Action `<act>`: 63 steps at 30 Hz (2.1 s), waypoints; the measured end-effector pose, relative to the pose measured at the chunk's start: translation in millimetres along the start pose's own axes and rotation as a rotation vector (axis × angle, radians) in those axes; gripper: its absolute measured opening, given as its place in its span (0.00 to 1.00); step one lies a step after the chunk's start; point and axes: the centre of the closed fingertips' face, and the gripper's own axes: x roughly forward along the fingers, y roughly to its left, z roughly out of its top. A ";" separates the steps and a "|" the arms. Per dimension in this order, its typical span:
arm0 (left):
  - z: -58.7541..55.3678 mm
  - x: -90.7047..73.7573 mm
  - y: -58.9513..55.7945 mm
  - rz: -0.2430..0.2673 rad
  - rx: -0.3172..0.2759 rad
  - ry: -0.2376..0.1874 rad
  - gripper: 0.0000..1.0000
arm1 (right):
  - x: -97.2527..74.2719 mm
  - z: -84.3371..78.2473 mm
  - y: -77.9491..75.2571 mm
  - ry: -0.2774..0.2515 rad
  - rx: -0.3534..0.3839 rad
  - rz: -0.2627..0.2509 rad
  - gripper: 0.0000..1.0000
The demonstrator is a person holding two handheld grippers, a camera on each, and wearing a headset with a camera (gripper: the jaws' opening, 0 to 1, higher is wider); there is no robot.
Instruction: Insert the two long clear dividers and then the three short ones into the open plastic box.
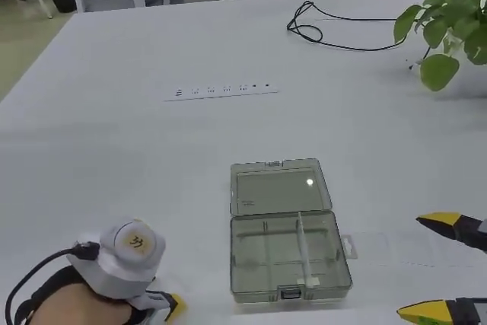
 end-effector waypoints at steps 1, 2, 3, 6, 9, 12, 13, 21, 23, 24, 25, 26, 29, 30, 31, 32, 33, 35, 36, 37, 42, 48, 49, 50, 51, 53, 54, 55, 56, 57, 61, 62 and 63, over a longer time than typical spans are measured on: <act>-0.2 -0.1 0.4 0.000 -0.001 0.007 0.35 | -0.2 0.1 0.2 -0.001 0.000 -0.001 0.82; -0.4 -0.2 0.0 0.000 0.001 0.015 0.34 | -0.6 -0.1 -0.1 -0.001 0.000 -0.003 0.82; -0.4 -0.2 0.8 0.002 -0.001 0.018 0.34 | -0.8 -0.5 -0.3 -0.001 0.001 -0.005 0.82; -0.7 0.1 0.4 0.001 0.000 0.027 0.32 | -1.7 -1.9 -0.3 0.000 0.003 -0.008 0.81; -0.8 -0.1 0.4 0.000 -0.003 0.035 0.32 | -2.1 -3.0 0.3 0.002 0.003 -0.009 0.81; -1.4 -0.3 0.3 -0.002 0.000 0.042 0.32 | -2.0 -4.4 1.5 0.005 0.004 -0.009 0.81; -1.5 -0.2 0.3 -0.004 0.003 0.044 0.32 | -1.7 -4.8 2.2 0.006 0.004 -0.009 0.81; -1.9 -0.9 -0.8 -0.026 -0.007 0.046 0.31 | -0.6 -5.9 4.9 0.010 0.005 -0.009 0.81; -1.6 -1.5 -1.3 -0.032 -0.005 0.044 0.31 | -0.3 -6.1 5.5 0.010 0.006 -0.008 0.81; -1.2 -2.0 -2.1 -0.033 -0.009 0.042 0.31 | 0.0 -6.5 5.8 0.011 0.006 -0.008 0.81; -1.1 -2.1 -2.4 -0.036 -0.014 0.038 0.31 | 0.0 -6.7 6.1 0.012 0.005 -0.007 0.81; -0.7 -2.0 -2.5 -0.041 -0.024 0.032 0.31 | 0.1 -6.8 6.2 0.013 0.006 -0.007 0.81; -0.3 -2.1 -2.7 -0.052 -0.050 0.016 0.31 | -0.1 -7.0 6.4 0.014 0.008 -0.009 0.81; -0.4 -2.2 -2.8 -0.054 -0.055 0.013 0.31 | -0.2 -6.9 6.4 0.014 0.009 -0.009 0.81; -0.3 -2.1 -3.1 -0.057 -0.062 0.008 0.31 | -0.2 -7.1 6.4 0.016 0.009 -0.009 0.81; -0.2 -2.0 -3.4 -0.060 -0.068 0.003 0.31 | -0.3 -7.3 6.5 0.017 0.009 -0.009 0.81; -0.2 -2.2 -3.3 -0.061 -0.075 -0.002 0.31 | -0.3 -7.5 6.5 0.020 0.008 -0.010 0.81; -0.6 -2.6 -4.4 -0.066 -0.080 -0.005 0.31 | -0.3 -7.0 6.3 0.019 0.008 -0.011 0.81; -0.7 -2.8 -4.6 -0.067 -0.081 -0.007 0.31 | -0.2 -6.8 6.2 0.018 0.009 -0.011 0.81; -0.8 -2.8 -4.6 -0.069 -0.081 -0.007 0.31 | -0.1 -6.8 6.0 0.019 0.008 -0.011 0.81; 0.1 -3.3 -4.2 -0.073 -0.099 -0.019 0.31 | 0.4 -6.2 6.2 0.021 0.009 -0.009 0.81; 4.9 -9.4 -6.5 -0.095 -0.159 -0.073 0.31 | -0.7 -5.2 5.3 0.021 0.012 -0.013 0.81; 5.0 -10.2 -6.3 -0.098 -0.171 -0.079 0.31 | -0.9 -5.5 5.1 0.023 0.012 -0.014 0.81; 5.5 -10.9 -5.2 -0.102 -0.183 -0.089 0.31 | -0.9 -5.6 5.1 0.026 0.014 -0.014 0.81; 5.7 -12.0 -5.0 -0.103 -0.194 -0.095 0.31 | -0.9 -5.2 5.4 0.024 0.015 -0.014 0.81; 7.4 -15.3 -5.7 -0.111 -0.211 -0.116 0.31 | -1.0 -4.6 5.7 0.026 0.014 -0.015 0.81; 8.0 -16.4 -5.6 -0.114 -0.223 -0.124 0.31 | -1.0 -4.4 5.8 0.026 0.014 -0.014 0.81; 9.2 -18.4 -5.6 -0.118 -0.238 -0.138 0.31 | -1.0 -3.6 6.2 0.025 0.014 -0.014 0.81; 10.1 -19.8 -6.0 -0.122 -0.245 -0.146 0.31 | -1.0 -3.2 6.3 0.025 0.014 -0.015 0.81; 11.1 -21.3 -6.7 -0.127 -0.254 -0.155 0.31 | -1.1 -2.7 6.3 0.027 0.013 -0.015 0.81; 17.0 -28.1 -9.7 -0.148 -0.283 -0.198 0.31 | -1.2 0.4 6.2 0.028 0.011 -0.019 0.81; 19.9 -30.3 -11.3 -0.156 -0.296 -0.214 0.31 | -1.2 1.7 6.3 0.028 0.009 -0.020 0.81; 21.4 -31.6 -12.0 -0.161 -0.301 -0.223 0.31 | -1.2 2.9 6.3 0.027 0.010 -0.020 0.81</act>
